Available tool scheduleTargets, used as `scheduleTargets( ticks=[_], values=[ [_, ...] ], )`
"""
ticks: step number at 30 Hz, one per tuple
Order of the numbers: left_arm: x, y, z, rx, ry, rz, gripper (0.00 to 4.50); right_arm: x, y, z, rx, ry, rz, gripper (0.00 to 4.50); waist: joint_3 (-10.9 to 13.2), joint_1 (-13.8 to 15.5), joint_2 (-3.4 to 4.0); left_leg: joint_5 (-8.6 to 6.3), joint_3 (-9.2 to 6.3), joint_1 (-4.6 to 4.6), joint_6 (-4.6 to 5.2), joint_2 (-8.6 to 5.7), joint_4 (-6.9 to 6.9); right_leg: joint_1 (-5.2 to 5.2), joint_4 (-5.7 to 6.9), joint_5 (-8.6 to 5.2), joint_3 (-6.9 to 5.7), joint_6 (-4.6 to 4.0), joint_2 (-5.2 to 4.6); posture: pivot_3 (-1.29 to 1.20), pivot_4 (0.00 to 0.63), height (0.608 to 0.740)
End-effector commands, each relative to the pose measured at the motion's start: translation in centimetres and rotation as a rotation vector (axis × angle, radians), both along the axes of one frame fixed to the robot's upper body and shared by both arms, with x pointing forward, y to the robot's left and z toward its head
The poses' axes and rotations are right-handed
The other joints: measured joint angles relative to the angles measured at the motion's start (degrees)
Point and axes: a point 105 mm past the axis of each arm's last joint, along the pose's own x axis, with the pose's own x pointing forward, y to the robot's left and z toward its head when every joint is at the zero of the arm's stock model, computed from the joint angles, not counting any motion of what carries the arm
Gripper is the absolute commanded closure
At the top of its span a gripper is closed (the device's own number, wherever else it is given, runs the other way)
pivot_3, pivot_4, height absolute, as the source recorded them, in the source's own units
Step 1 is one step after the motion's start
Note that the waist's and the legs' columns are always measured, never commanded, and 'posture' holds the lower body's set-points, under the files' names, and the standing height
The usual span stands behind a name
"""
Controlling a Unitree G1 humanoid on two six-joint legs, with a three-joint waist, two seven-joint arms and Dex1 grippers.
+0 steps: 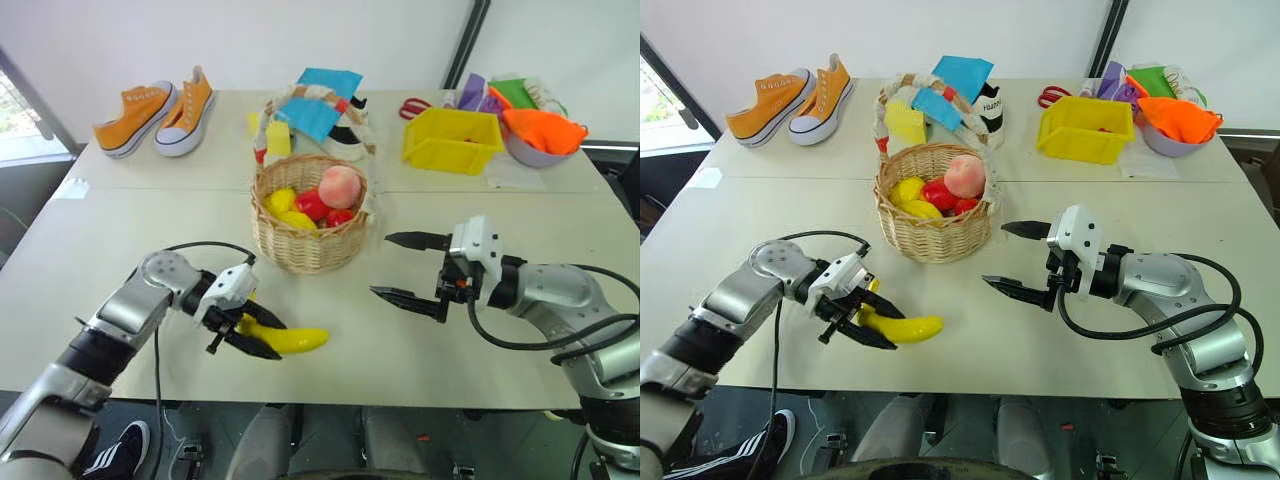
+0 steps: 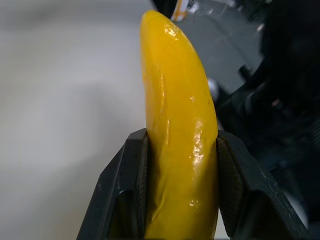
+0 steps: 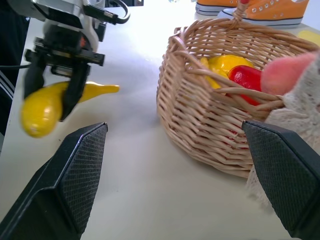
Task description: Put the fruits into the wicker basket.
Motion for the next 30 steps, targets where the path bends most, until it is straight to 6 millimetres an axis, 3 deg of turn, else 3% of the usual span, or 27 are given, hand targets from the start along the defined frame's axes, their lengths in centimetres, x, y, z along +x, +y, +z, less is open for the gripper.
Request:
scheduleTargets(
  ticks=[1, 7, 10, 12, 16, 21, 25, 30],
  values=[
    [1.9, -0.4, 4.0, -0.178, -0.051, 0.157, 2.74, 0.1, 0.1, 1.0, 0.019, -0.052, 0.006, 0.0, 0.0, 0.2, -0.01, 0.0, -0.01, 0.0, 0.0, 0.0, 0.02, -0.01, 0.0, 0.0, -0.01, 0.0, 0.0, 0.0, 0.15, 0.74],
    [3.8, 0.1, 7.4, -0.318, -0.102, 0.347, 2.74, 0.9, -0.9, 1.4, 0.082, -0.119, -0.066, 0.0, 0.0, -0.1, -0.01, 0.0, -0.01, 0.0, 0.0, 0.0, 0.01, 0.03, 0.05, 0.01, -0.01, 0.02, 0.01, 0.0, 0.15, 0.74],
    [5.8, 0.1, 10.3, -0.451, -0.186, 0.505, 2.74, 1.6, -1.8, 2.1, 0.171, -0.156, -0.15, 0.0, 0.0, 0.1, -0.04, 0.02, -0.01, 0.0, -0.01, 0.0, 0.02, 0.03, 0.12, 0.02, -0.02, 0.03, 0.03, 0.0, 0.15, 0.74],
    [6.4, 0.0, 11.9, -0.526, -0.198, 0.569, 2.74, 1.5, -1.8, 1.6, 0.181, -0.14, -0.163, 0.0, 0.0, 0.1, -0.05, 0.02, -0.01, 0.0, -0.02, -0.01, 0.05, 0.03, 0.13, 0.02, -0.02, 0.04, 0.03, 0.0, 0.15, 0.74],
    [7.6, -0.3, 12.2, -0.497, -0.248, 0.655, 2.74, 1.5, -1.1, 1.3, 0.185, -0.128, -0.148, 0.0, 0.0, -0.2, -0.04, 0.04, 0.02, 0.02, -0.05, -0.03, 0.05, 0.02, 0.19, 0.06, 0.02, 0.12, 0.03, 0.0, 0.15, 0.74],
    [10.4, 0.2, 12.8, -0.462, -0.263, 0.811, 2.74, 1.8, -0.7, 1.6, 0.189, -0.141, -0.139, 0.0, 0.0, -0.1, -0.05, 0.13, 0.02, 0.06, -0.19, 0.02, 0.05, -0.03, 0.38, 0.07, 0.04, 0.11, 0.15, 0.0, 0.15, 0.74],
    [11.2, -1.1, 12.2, -0.39, -0.403, 0.743, 2.74, 1.8, -0.2, 1.2, 0.185, -0.133, -0.124, 0.0, 0.0, 0.1, -0.05, 0.13, 0.02, 0.05, -0.19, 0.01, 0.04, -0.01, 0.35, 0.06, 0.04, 0.12, 0.14, 0.0, 0.15, 0.74],
    [12.4, -2.6, 11.8, -0.377, -0.4, 0.721, 2.74, 2.1, -0.1, 1.1, 0.181, -0.137, -0.123, 0.0, 0.0, 0.1, -0.04, 0.14, 0.01, 0.05, -0.21, 0.01, 0.04, 0.0, 0.35, 0.07, 0.03, 0.11, 0.14, 0.0, 0.15, 0.74]
  ],
)
